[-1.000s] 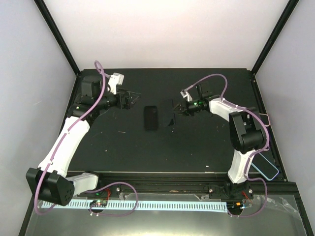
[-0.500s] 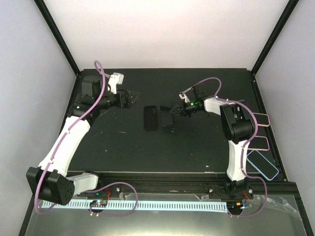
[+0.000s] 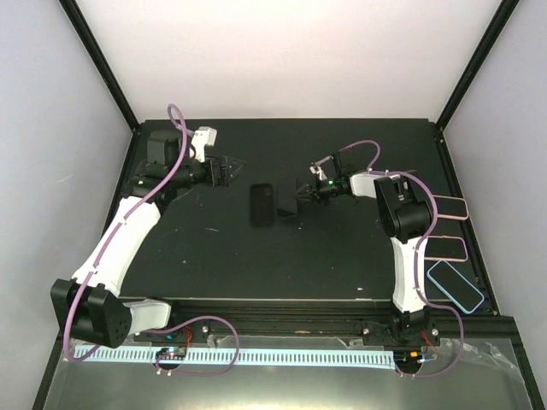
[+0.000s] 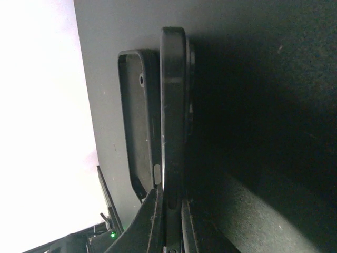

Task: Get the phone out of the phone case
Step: Place the phone at the center of the board, then pick up the phone at the center of the board.

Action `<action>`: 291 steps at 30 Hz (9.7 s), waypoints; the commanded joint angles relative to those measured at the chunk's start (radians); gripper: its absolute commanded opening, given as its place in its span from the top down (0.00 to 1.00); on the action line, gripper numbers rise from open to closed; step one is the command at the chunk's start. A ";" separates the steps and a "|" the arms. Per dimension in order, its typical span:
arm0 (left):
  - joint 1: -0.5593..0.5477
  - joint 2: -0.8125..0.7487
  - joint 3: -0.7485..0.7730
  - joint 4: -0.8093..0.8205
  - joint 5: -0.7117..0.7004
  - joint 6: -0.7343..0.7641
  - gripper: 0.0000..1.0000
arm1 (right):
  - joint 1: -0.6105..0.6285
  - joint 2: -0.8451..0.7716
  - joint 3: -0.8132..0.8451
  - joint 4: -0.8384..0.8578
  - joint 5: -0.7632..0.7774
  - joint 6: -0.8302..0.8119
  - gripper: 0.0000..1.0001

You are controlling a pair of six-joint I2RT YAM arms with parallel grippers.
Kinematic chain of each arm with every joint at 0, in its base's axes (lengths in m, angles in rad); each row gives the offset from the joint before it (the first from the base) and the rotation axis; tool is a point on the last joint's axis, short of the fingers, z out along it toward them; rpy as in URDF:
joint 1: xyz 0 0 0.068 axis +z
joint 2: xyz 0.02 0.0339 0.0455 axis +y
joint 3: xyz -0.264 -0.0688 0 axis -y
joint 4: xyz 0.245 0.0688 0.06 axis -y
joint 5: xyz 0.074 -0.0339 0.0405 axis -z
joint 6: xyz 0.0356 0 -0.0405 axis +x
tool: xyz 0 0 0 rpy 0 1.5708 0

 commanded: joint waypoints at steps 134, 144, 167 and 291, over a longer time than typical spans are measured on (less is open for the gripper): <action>0.044 -0.142 0.003 -0.095 0.211 0.186 0.01 | -0.819 -0.207 0.314 -0.678 1.153 -1.228 0.64; 0.044 -0.154 0.003 -0.087 0.220 0.168 0.01 | -0.849 -0.188 0.198 -0.516 1.254 -1.320 0.84; 0.044 -0.181 -0.021 -0.070 0.213 0.140 0.01 | -0.852 -0.080 0.174 -0.512 1.167 -1.323 0.96; 0.054 -0.218 -0.091 -0.032 0.226 0.107 0.01 | -0.399 -0.389 -0.004 -0.593 0.557 -1.110 0.48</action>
